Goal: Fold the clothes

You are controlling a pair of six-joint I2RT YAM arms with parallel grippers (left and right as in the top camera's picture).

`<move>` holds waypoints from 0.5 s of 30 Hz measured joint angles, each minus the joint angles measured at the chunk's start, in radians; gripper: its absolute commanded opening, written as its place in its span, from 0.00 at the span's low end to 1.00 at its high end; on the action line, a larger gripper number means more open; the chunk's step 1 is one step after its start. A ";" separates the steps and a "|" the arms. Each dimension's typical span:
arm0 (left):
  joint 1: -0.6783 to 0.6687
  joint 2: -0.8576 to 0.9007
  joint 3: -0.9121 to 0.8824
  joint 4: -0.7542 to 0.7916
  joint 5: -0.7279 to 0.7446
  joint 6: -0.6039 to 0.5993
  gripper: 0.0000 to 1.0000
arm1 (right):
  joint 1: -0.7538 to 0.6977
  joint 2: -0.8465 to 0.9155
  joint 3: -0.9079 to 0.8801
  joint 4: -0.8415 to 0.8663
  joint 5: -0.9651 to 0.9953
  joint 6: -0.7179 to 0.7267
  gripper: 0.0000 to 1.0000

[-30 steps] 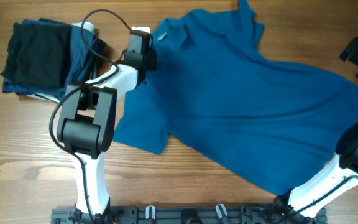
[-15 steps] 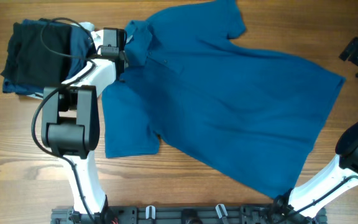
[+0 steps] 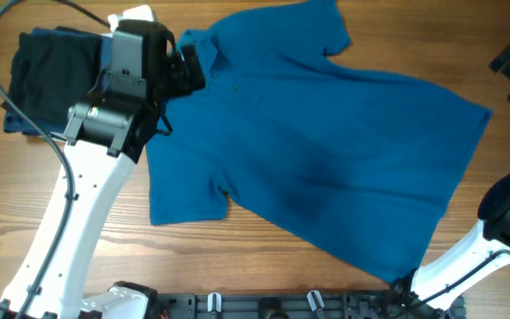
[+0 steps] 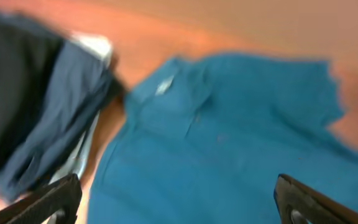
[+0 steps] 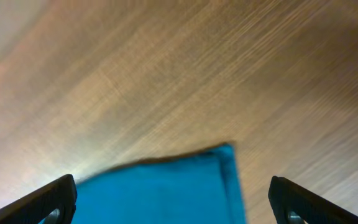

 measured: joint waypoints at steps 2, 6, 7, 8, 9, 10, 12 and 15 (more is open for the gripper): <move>0.012 0.016 -0.004 -0.060 0.020 -0.004 1.00 | 0.000 0.000 0.000 0.003 -0.013 0.083 1.00; 0.048 0.027 -0.008 -0.116 0.051 -0.004 0.99 | 0.000 0.000 0.001 -0.093 -0.099 0.094 0.81; 0.056 0.030 -0.008 -0.115 0.061 -0.004 0.99 | 0.000 0.000 0.002 -0.128 -0.135 0.062 0.74; 0.064 0.037 -0.008 -0.109 0.081 -0.003 0.99 | 0.000 0.000 0.003 -0.174 -0.179 0.032 0.62; 0.071 0.050 -0.008 -0.096 0.109 -0.002 1.00 | 0.000 0.000 0.004 -0.240 -0.232 -0.006 0.40; 0.073 0.083 -0.008 -0.065 0.155 0.005 0.99 | 0.002 0.000 0.004 -0.333 -0.241 -0.019 0.33; 0.073 0.142 -0.008 -0.014 0.201 0.013 1.00 | 0.011 -0.002 0.011 -0.539 -0.251 -0.046 0.04; 0.073 0.244 -0.008 0.040 0.227 0.020 0.99 | 0.032 -0.002 -0.015 -0.671 -0.230 -0.063 0.04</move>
